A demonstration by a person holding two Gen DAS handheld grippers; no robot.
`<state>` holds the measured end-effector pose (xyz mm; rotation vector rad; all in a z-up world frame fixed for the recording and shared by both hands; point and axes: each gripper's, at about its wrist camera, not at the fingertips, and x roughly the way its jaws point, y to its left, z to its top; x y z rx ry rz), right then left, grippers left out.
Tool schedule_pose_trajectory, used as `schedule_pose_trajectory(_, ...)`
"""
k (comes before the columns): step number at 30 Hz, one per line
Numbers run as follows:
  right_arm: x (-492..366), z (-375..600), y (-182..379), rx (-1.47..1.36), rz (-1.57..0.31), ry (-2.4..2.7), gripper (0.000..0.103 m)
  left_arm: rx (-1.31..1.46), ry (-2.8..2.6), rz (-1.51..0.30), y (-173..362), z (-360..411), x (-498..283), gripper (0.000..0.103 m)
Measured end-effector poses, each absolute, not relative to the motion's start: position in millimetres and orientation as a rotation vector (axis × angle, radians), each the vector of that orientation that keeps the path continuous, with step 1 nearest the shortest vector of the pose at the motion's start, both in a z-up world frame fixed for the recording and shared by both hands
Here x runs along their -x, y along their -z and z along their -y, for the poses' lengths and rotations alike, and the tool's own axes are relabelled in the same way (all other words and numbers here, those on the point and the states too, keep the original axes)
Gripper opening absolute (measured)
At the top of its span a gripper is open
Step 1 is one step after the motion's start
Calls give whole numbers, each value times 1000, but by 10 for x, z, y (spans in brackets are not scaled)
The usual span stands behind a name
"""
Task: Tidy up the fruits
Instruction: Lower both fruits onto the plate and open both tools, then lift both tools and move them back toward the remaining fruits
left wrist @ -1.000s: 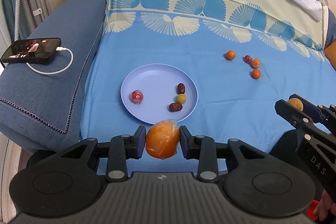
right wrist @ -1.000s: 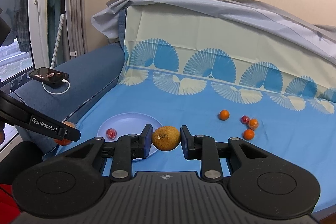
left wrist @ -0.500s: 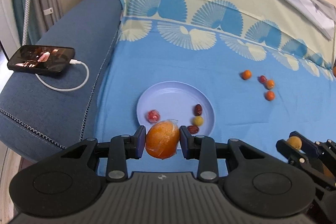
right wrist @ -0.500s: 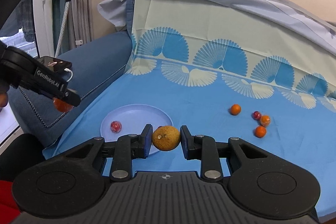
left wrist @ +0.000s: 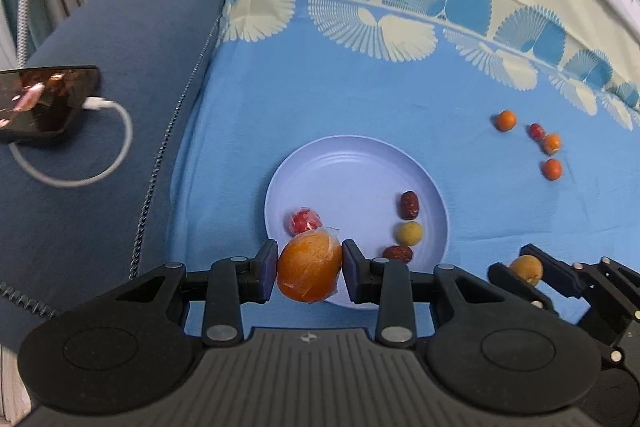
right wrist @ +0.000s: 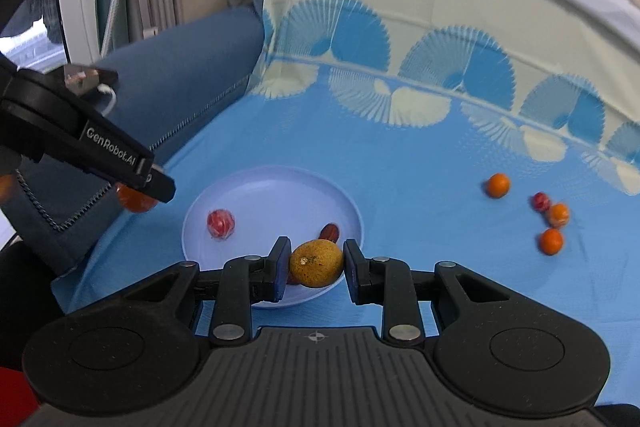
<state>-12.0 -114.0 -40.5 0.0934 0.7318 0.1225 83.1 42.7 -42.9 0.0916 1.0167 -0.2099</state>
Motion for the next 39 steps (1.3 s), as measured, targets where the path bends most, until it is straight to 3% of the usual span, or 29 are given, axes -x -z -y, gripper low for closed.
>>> schedule_pose_trajectory(18, -781, 989, 1027, -47, -844, -205, 30, -220, 229, -1080, 1053, -103, -1702, 38)
schedule_pose_trajectory(20, -847, 991, 1071, -36, -848, -211, 30, -215, 235, -1075, 1081, -84, -1757, 42)
schedule_pose_trajectory(21, -875, 989, 1076, -32, -850, -218, 36, -204, 237, -1063, 1070, -78, -1772, 63)
schedule_pose_trajectory(22, -893, 990, 1066, -26, -853, -224, 56, -193, 237, -1043, 1047, -79, -1776, 92)
schedule_pose_trajectory(23, -891, 989, 1044, -21, -847, -217, 65, -185, 225, -1012, 1000, -81, -1764, 102)
schedule_pose_trajectory(25, -862, 1008, 974, -9, -826, -187, 88, -189, 213, -964, 908, -70, -1720, 103)
schedule_pose_trajectory(27, -790, 1033, 910, 0, -836, -169, 98, -223, 214, -1009, 858, -39, -1704, 103)
schedule_pose_trajectory(39, 130, 1156, 329, -151, -845, -149, 102, -165, 147, -1065, 355, -316, -705, 103)
